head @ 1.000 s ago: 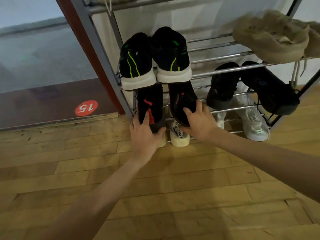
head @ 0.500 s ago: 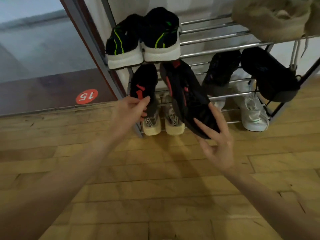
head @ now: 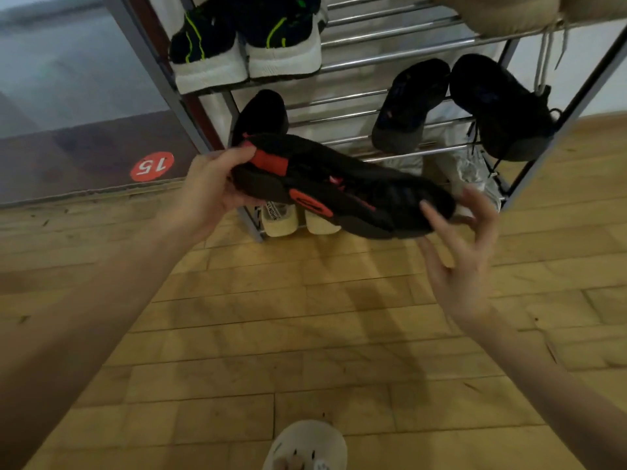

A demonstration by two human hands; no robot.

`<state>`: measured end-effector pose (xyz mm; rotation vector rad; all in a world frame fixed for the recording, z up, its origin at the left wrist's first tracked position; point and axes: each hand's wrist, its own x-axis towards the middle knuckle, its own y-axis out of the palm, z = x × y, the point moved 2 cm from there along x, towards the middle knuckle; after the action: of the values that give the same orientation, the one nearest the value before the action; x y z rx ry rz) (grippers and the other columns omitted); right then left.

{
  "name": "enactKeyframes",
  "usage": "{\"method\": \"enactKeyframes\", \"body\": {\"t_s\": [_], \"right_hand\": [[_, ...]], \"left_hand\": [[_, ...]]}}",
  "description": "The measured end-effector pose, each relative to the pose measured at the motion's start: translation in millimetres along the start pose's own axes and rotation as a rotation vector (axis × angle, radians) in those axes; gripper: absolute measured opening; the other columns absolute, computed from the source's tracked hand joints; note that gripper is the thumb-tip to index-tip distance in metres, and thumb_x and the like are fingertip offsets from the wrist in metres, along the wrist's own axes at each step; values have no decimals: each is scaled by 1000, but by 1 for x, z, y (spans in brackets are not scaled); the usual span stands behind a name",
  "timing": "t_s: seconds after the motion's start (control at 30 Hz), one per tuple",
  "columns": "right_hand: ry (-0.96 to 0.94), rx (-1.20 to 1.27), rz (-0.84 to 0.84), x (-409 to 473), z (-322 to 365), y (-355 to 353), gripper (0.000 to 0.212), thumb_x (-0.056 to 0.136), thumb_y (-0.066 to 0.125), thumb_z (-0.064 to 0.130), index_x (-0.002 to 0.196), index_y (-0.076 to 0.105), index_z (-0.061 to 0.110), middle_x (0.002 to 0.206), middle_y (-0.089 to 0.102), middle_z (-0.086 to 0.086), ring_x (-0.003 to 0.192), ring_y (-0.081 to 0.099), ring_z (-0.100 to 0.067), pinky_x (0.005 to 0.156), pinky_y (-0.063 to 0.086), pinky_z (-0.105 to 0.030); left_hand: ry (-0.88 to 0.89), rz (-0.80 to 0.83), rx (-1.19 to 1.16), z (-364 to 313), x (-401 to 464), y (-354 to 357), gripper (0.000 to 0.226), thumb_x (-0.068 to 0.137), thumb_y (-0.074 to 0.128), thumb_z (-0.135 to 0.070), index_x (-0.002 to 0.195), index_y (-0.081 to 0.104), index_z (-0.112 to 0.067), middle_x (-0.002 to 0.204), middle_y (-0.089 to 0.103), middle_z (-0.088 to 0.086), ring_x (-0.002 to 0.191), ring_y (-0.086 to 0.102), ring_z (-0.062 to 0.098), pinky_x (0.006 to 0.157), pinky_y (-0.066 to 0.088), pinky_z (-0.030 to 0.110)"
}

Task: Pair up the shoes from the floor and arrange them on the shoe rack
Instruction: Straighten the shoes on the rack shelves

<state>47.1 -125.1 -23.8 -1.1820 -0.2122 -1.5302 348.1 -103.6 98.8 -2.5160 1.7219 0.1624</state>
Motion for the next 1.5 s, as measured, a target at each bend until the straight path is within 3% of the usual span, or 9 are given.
{"method": "enactKeyframes", "body": {"t_s": [0.23,0.33,0.47,0.6,0.73,0.8,0.9,1.03,1.5], "right_hand": [[665,461,-143,55,43,42,60,91,62,10,139,28,5,123,45,-15,91,58,-13,75,50,-18],[842,633,6,63,67,66,41,98,52,23,133,36,9,109,55,0,90,62,-7,75,51,-19],[848,922,278,84,88,91,56,95,56,36,142,32,15,117,65,-4,103,67,-17,83,59,-32],[1012,994,180,114,74,109,46,89,60,13,132,42,8,112,63,-11,105,64,-25,79,56,-33],[892,802,234,129,53,118,44,91,52,4,134,43,12,106,61,-1,103,63,-20,83,55,-30],[798,723,296,137,50,130,54,93,48,0,142,35,17,115,59,2,109,60,-17,92,53,-32],[773,622,338,150,42,153,50,94,39,-2,139,43,17,111,62,3,106,61,-16,94,53,-37],[834,504,334,171,33,171,33,95,36,1,121,57,6,105,66,-16,99,65,-30,88,54,-44],[604,186,558,187,13,189,36,97,39,7,130,53,3,125,60,-19,118,54,-34,98,46,-41]], "left_hand": [[-232,60,-417,22,-30,-15,41,86,43,-10,126,52,-4,129,60,19,100,69,33,73,59,41],[-292,117,-545,18,-35,-14,41,87,41,-5,126,53,-3,125,62,20,102,68,37,82,58,45],[-333,228,-523,18,-40,-4,51,82,57,-1,132,47,-8,133,56,18,113,63,34,93,54,46],[-237,314,72,13,-29,1,57,78,71,-18,129,48,-8,119,65,13,101,69,25,85,58,36],[169,103,795,-7,4,-17,33,84,70,-23,114,55,-19,106,63,-3,95,64,8,80,53,20],[414,79,1052,-13,15,-23,37,86,67,-20,121,55,-17,115,60,-2,101,60,9,83,47,14],[662,182,1391,5,28,-25,55,87,66,-24,137,47,-8,138,49,7,124,49,20,103,39,30],[653,87,1450,36,40,-29,64,86,67,-28,139,44,-1,146,44,15,131,45,32,107,40,45],[723,-22,1451,53,51,-37,47,83,69,-8,128,57,-3,126,57,18,111,61,33,91,53,41]]}}
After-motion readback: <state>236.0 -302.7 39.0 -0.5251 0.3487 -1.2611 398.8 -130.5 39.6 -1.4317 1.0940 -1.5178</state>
